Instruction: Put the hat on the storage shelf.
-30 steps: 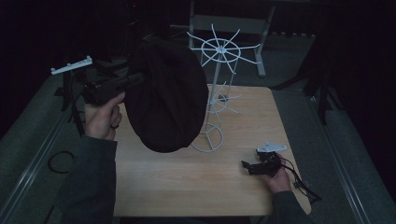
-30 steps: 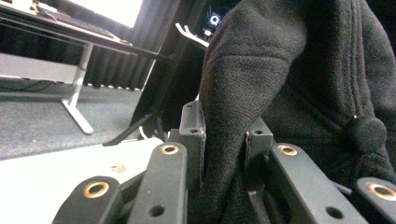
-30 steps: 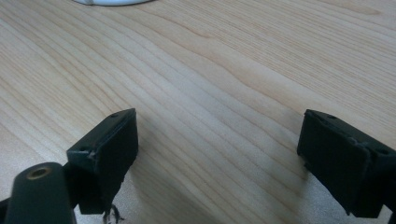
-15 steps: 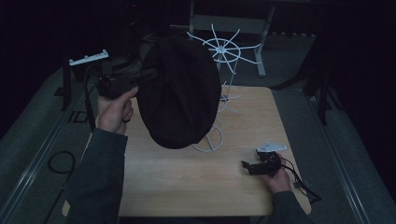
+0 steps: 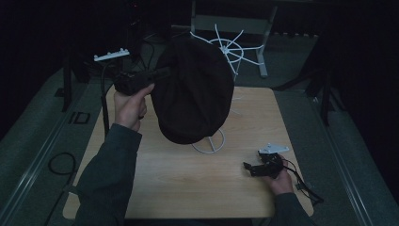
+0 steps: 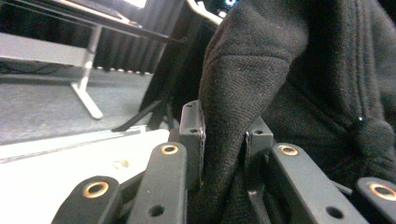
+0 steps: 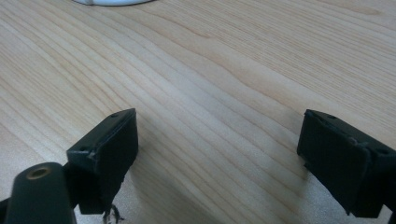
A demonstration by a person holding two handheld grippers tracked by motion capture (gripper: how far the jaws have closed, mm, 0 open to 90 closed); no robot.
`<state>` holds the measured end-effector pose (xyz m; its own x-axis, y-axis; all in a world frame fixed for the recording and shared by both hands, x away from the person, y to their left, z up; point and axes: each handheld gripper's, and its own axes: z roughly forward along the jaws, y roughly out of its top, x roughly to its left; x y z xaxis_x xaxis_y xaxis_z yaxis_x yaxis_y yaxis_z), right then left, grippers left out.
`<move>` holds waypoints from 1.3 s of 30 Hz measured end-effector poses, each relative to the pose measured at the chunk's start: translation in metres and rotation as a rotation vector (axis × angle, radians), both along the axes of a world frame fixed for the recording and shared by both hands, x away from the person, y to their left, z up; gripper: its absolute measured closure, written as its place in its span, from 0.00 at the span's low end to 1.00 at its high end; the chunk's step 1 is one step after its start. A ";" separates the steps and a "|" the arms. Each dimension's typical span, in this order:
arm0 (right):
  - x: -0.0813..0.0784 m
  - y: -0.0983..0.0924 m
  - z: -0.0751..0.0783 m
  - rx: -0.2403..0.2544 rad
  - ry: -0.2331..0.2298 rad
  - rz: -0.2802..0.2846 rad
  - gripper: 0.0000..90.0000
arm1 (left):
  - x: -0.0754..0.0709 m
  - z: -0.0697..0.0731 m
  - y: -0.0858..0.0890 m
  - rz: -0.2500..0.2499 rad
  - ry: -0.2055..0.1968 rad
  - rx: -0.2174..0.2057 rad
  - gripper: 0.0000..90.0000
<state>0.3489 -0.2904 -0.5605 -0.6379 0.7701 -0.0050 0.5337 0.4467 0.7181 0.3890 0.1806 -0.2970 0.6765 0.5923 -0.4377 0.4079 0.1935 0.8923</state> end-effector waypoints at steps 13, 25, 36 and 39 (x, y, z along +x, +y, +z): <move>0.000 0.000 0.000 0.001 0.000 -0.001 0.14 | 0.000 -0.010 0.002 0.024 -0.006 0.033 0.83; 0.000 0.000 0.000 0.001 0.000 -0.002 0.14 | 0.005 -0.016 -0.002 0.018 0.015 0.034 0.77; 0.000 0.000 0.000 0.000 0.000 -0.002 0.14 | 0.006 -0.017 -0.002 0.007 0.032 0.030 0.65; 0.000 0.000 0.000 0.000 -0.001 -0.001 0.14 | 0.007 -0.017 -0.002 0.007 0.038 0.032 0.61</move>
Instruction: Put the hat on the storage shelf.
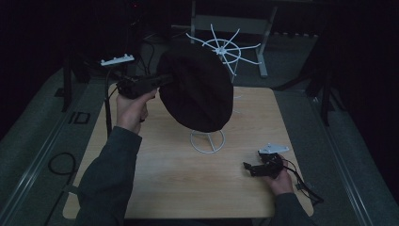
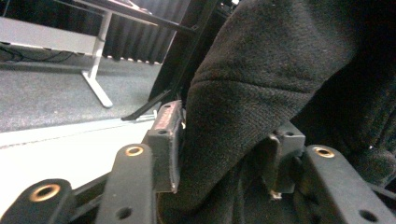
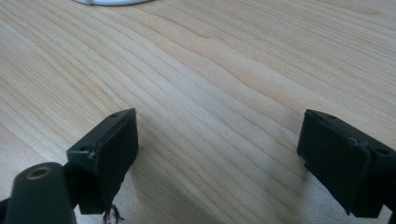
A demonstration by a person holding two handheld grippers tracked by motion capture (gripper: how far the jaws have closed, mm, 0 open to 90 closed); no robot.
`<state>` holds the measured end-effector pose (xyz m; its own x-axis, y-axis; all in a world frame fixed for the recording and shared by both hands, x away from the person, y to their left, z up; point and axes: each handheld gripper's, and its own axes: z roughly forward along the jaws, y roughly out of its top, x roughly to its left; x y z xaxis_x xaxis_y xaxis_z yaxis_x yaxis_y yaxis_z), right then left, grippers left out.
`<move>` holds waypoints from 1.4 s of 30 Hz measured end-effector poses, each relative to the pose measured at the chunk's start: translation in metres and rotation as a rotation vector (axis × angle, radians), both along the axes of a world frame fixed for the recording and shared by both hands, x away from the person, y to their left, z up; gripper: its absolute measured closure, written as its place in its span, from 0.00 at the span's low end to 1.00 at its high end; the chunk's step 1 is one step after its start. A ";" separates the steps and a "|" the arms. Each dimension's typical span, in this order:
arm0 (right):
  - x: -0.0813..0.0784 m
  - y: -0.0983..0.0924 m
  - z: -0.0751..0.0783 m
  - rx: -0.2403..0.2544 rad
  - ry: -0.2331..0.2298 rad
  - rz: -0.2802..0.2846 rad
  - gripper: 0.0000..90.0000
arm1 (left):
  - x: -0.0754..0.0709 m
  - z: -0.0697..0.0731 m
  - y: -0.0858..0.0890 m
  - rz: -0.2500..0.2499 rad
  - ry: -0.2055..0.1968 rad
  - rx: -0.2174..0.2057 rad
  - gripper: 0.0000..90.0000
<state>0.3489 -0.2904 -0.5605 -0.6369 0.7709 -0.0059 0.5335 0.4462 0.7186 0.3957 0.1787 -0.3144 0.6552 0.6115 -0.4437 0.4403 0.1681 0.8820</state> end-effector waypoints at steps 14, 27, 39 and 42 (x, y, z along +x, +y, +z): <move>0.000 0.000 0.000 0.000 0.000 0.000 0.14 | -0.005 0.003 0.002 0.021 -0.018 0.022 0.50; 0.000 0.000 0.000 0.000 0.000 0.000 0.14 | -0.008 0.004 0.006 0.053 -0.028 0.067 0.38; 0.000 0.000 0.000 0.000 0.001 0.000 0.14 | -0.016 0.008 0.015 0.089 -0.051 0.080 0.34; 0.000 0.000 0.000 0.000 0.002 0.001 0.14 | -0.020 0.010 0.019 0.109 -0.061 0.087 0.34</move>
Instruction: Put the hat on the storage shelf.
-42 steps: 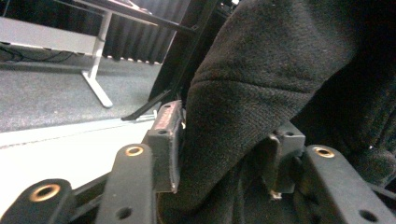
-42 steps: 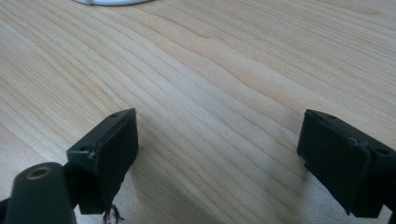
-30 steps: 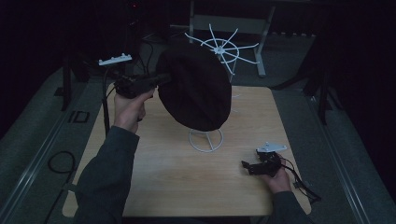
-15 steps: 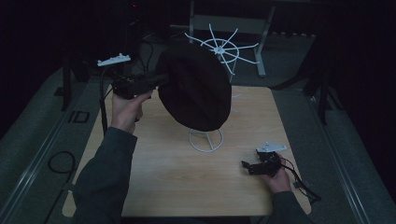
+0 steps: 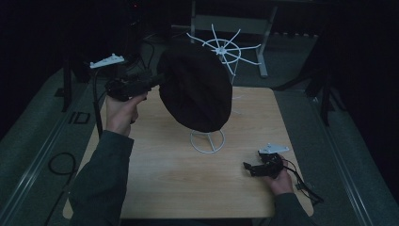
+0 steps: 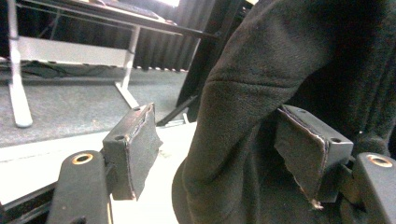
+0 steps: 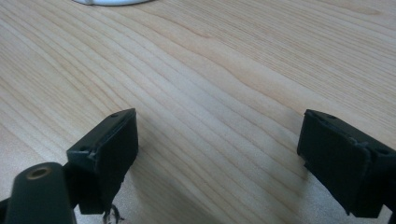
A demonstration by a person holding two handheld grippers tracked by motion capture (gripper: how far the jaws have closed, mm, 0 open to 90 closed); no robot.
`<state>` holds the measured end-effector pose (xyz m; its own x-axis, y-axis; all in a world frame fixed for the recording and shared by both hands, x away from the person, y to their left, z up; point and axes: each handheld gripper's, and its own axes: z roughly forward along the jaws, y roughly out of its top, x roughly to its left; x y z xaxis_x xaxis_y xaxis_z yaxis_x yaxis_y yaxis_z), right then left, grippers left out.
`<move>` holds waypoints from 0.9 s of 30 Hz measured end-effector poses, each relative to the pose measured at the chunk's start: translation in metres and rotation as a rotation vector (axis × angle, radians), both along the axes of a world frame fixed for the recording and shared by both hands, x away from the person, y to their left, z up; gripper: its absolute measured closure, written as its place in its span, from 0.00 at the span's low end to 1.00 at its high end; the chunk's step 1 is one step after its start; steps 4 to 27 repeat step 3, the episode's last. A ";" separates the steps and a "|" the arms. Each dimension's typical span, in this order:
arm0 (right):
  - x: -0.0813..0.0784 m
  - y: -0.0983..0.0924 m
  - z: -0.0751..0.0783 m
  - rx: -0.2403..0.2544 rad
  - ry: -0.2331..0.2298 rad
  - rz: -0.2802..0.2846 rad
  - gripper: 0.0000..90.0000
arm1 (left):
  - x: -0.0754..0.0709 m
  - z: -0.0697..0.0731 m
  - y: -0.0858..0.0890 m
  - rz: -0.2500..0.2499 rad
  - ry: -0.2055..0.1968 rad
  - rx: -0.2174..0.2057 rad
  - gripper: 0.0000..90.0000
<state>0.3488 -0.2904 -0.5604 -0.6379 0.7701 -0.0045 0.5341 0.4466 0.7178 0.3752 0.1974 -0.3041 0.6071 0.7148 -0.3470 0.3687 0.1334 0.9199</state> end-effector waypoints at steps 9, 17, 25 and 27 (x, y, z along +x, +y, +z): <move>0.000 0.000 0.000 0.001 0.000 -0.001 0.14 | -0.006 0.003 0.004 0.029 -0.017 0.019 0.34; 0.000 0.000 0.000 0.001 0.000 -0.001 0.14 | -0.006 0.003 0.004 0.029 -0.017 0.019 0.34; 0.000 0.000 0.000 0.001 0.000 -0.001 0.14 | -0.006 0.003 0.004 0.029 -0.017 0.019 0.34; 0.000 0.000 0.000 0.001 0.000 -0.001 0.14 | -0.006 0.003 0.004 0.029 -0.017 0.019 0.34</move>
